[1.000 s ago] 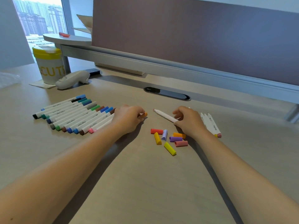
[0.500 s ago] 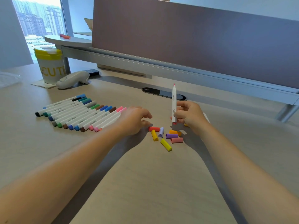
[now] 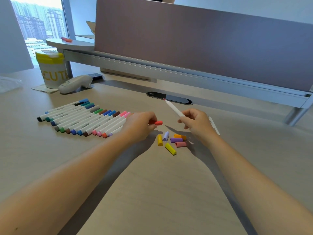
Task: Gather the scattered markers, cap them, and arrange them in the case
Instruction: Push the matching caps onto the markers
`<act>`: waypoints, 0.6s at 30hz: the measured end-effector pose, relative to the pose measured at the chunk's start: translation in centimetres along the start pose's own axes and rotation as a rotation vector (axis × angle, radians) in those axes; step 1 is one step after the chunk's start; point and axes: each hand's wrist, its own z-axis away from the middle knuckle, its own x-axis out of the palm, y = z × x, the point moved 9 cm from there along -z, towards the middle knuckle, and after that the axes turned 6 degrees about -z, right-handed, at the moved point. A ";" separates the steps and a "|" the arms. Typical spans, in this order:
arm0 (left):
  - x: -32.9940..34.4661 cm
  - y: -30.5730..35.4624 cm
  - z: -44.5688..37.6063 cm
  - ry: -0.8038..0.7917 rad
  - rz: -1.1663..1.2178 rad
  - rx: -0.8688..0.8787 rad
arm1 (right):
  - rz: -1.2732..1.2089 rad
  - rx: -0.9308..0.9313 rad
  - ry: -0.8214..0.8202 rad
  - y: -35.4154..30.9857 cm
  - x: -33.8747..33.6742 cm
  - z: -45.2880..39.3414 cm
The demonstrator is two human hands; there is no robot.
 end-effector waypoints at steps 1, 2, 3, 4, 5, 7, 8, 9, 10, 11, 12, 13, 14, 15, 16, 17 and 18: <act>-0.4 -0.2 0.1 -0.003 0.060 -0.024 | -0.005 -0.008 0.003 -0.1 0.0 0.1; -0.9 -0.4 0.3 0.008 0.117 -0.042 | -0.008 -0.016 0.006 -0.3 0.1 0.3; -1.3 -0.6 0.3 0.024 0.168 -0.056 | -0.009 -0.024 0.008 -0.5 0.1 0.4; -1.7 -0.9 0.4 0.040 0.206 -0.068 | -0.007 -0.030 0.011 -0.6 0.2 0.5; -2.0 -1.2 0.5 0.049 0.234 -0.080 | -0.006 -0.035 0.015 -0.7 0.4 0.6; -2.3 -1.6 0.7 0.059 0.274 -0.100 | -0.021 -0.042 0.022 -0.9 0.7 0.8; -2.4 -1.8 0.7 0.058 0.293 -0.108 | -0.032 -0.047 0.022 -1.0 0.9 0.9; -2.4 -1.9 0.8 0.057 0.309 -0.112 | -0.043 -0.055 0.020 -1.1 1.1 1.0; -2.5 -1.9 0.8 0.059 0.316 -0.112 | -0.056 -0.065 0.015 -1.3 1.3 1.1; -2.6 -2.0 0.9 0.063 0.320 -0.109 | -0.069 -0.073 0.010 -1.4 1.5 1.2; -2.7 -2.0 1.1 0.070 0.323 -0.107 | -0.080 -0.080 0.005 -1.5 1.6 1.3; -2.8 -2.1 1.1 0.079 0.329 -0.108 | -0.087 -0.087 0.005 -1.5 1.7 1.4; -2.8 -2.3 1.2 0.085 0.332 -0.110 | -0.086 -0.097 0.009 -1.6 1.6 1.5; -2.8 -2.4 1.2 0.087 0.332 -0.113 | -0.077 -0.110 0.013 -1.7 1.5 1.6; -2.8 -2.7 1.2 0.084 0.335 -0.117 | -0.063 -0.123 0.019 -1.9 1.4 1.6; -2.7 -2.9 1.2 0.079 0.340 -0.119 | -0.052 -0.131 0.025 -1.9 1.2 1.7; -2.6 -3.0 1.2 0.076 0.339 -0.119 | -0.044 -0.135 0.029 -2.0 1.1 1.7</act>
